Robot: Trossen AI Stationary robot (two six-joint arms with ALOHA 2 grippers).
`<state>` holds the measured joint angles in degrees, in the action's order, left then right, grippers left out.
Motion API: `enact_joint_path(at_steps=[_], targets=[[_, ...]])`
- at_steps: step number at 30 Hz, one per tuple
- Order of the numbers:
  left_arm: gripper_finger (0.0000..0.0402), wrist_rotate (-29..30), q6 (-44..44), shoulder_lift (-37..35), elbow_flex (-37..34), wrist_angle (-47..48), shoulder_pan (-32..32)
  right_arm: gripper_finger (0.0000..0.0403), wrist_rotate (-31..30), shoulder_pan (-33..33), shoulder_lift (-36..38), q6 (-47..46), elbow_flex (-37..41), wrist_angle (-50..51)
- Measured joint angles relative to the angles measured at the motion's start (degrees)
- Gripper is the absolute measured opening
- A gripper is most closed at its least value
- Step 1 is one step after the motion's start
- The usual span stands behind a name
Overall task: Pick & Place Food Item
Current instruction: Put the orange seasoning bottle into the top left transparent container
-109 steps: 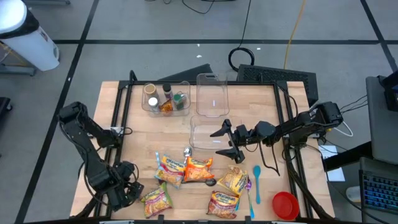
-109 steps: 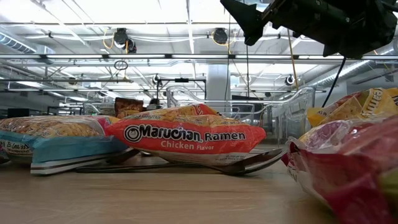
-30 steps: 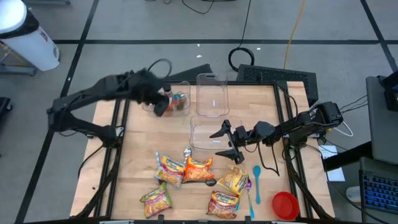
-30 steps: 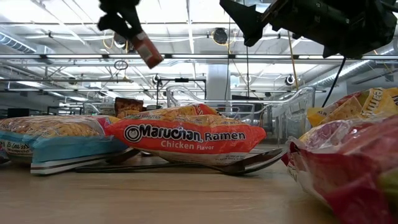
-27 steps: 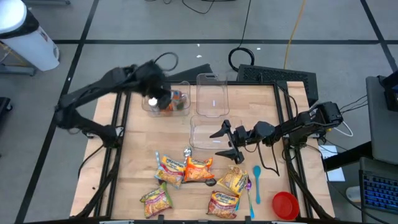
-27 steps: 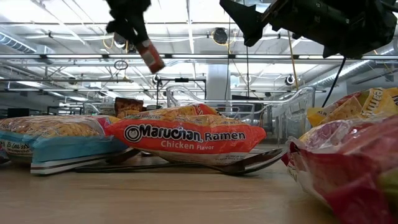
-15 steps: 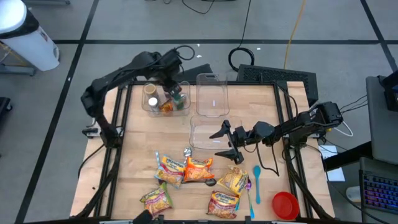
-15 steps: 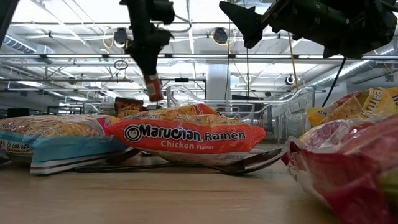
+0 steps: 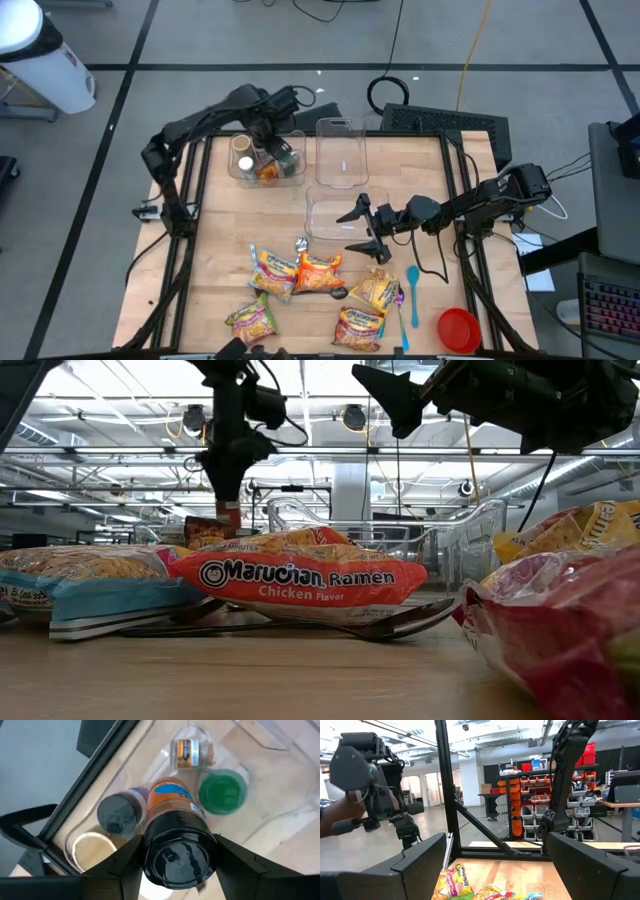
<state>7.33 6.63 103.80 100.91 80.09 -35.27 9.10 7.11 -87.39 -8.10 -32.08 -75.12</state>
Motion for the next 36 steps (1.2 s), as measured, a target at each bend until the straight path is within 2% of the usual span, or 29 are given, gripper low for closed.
enact_joint_path(at_steps=[18,31,36], targets=[[0.0207,-5.0,-2.1,8.3,0.0,-1.1,0.5,0.0341,0.0,0.0,0.0,-0.2,0.0,0.0],[0.0207,-9.6,-3.6,9.1,-0.1,-4.5,-0.8,0.0341,0.0,0.0,0.0,-0.2,0.0,0.0],[0.0207,-9.9,-3.3,9.1,-2.5,-5.4,-0.8,0.0341,0.0,0.0,0.0,-0.2,0.0,0.0]])
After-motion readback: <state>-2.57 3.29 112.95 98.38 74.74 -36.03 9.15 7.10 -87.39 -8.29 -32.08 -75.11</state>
